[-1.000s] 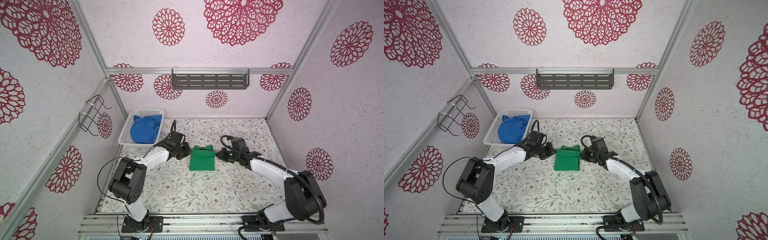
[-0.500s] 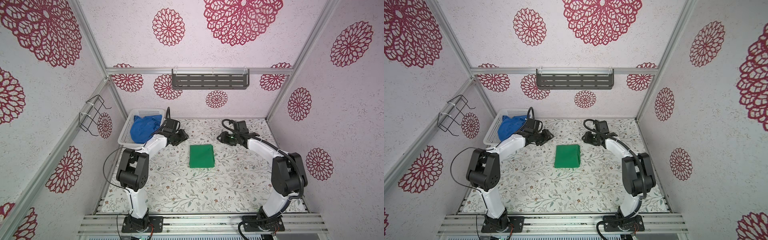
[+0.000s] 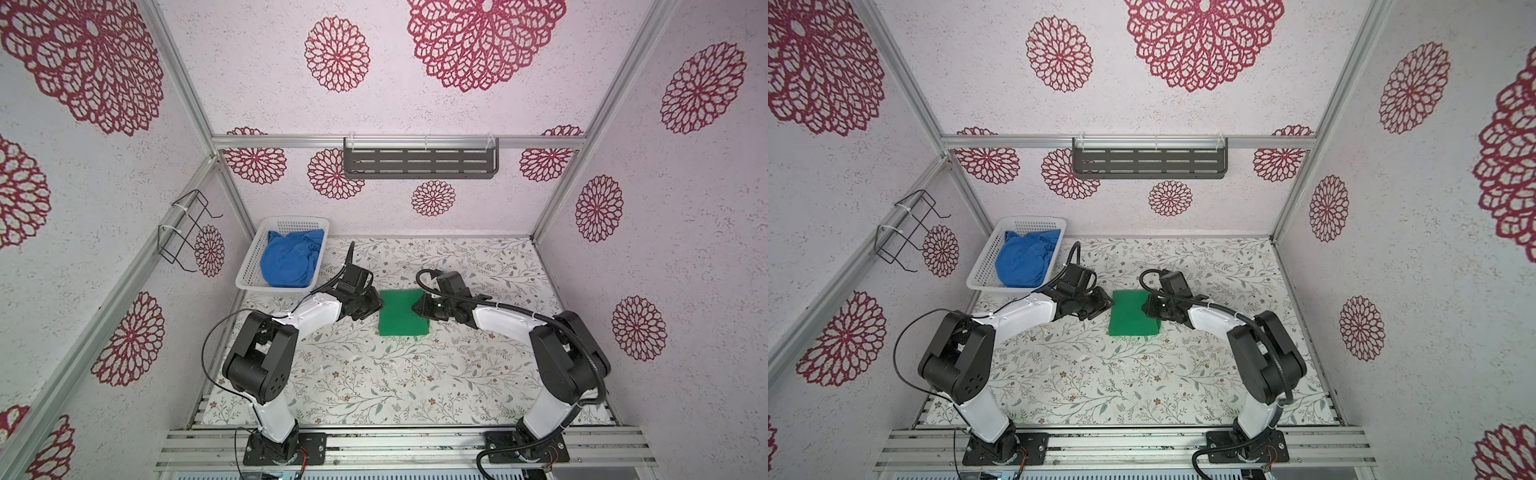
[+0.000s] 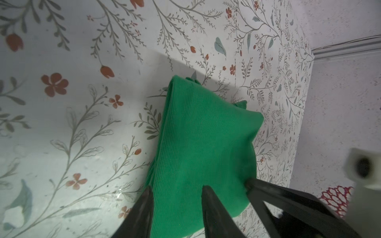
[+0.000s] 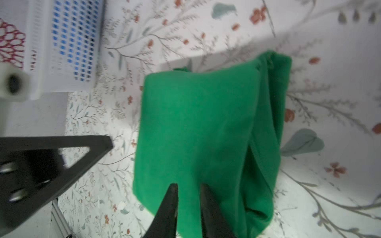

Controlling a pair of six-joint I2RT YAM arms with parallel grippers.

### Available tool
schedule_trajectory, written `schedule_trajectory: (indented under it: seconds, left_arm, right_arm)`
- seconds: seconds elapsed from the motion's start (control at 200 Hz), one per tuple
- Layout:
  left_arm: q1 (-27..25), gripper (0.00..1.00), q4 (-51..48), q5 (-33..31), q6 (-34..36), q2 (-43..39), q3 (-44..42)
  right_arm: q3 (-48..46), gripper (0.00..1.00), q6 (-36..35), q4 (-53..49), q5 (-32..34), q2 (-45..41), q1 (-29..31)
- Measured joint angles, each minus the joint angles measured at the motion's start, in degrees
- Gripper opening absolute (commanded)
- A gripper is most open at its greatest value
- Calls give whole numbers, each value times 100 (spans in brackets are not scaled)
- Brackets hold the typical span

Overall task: Fold and stack the tank tops
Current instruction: 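Lay the folded green bundle down and press it flat with both grippers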

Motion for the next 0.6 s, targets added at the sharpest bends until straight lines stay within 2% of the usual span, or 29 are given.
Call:
schedule_trajectory:
  seconds: [0.1,0.19,0.27,0.365,0.495,0.6]
  left_arm:
    - [-17,43,92,-59,-26,-11,-13]
    - [-50,44,72,-114,-24,-92,-81]
    - [-101,44,26,-157,-20,-232,-136]
    - [-179,44,9,-214,-22,-411,-164]
    - [-304,43,48,-245,-44,-514,-164]
    - [-374,42,116,-225,-120,-431,-164]
  right_arm:
    - [-485,19,61,219,157,83,-61]
    - [-627,23,33,326,251,-66,-168]
    - [-702,27,-44,166,339,-278,-260]
    - [-691,27,-144,-96,424,-634,-289]
    - [-669,25,-116,-225,446,-1226,-76]
    - [-693,25,48,63,407,-1346,223]
